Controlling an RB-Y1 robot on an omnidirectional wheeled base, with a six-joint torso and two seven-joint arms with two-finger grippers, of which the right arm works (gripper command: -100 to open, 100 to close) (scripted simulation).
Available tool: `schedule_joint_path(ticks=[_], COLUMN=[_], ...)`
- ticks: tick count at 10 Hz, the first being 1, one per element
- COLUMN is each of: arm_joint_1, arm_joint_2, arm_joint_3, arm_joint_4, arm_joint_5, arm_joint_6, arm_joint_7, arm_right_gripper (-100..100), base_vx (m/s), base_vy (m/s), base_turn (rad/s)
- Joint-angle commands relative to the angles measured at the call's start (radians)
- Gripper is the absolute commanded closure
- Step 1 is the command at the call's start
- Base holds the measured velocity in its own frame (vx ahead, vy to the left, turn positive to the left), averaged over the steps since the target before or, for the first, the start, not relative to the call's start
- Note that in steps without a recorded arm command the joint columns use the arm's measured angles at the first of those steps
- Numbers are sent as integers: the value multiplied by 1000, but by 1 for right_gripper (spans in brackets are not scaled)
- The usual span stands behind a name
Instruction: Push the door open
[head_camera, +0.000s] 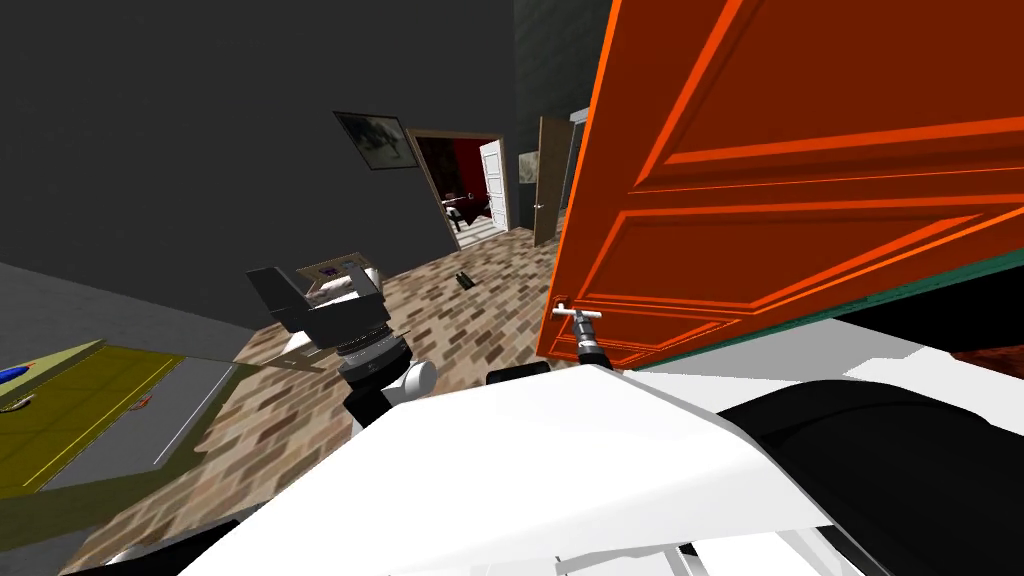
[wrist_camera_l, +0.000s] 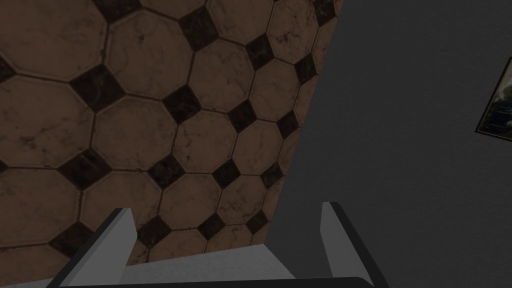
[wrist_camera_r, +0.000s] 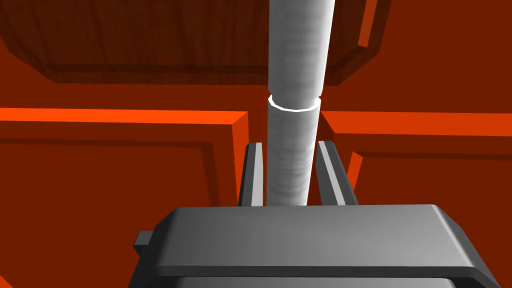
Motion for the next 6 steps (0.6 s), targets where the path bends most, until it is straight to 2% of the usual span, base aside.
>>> schedule_joint_path(ticks=[1,3,6], arm_joint_1=[-8,-6,-4], arm_joint_2=[-11,-10,10], arm_joint_3=[-27,-45,-75], arm_joint_4=[-5,-5,-4], arm_joint_5=[-11,-21,-38], arm_joint_6=[-2,-4,-6], arm_joint_7=[1,1,1], arm_right_gripper=[100,100,100], base_vx=[216,224,206], base_vy=[51,51,30], base_turn=[-87,-83,-85])
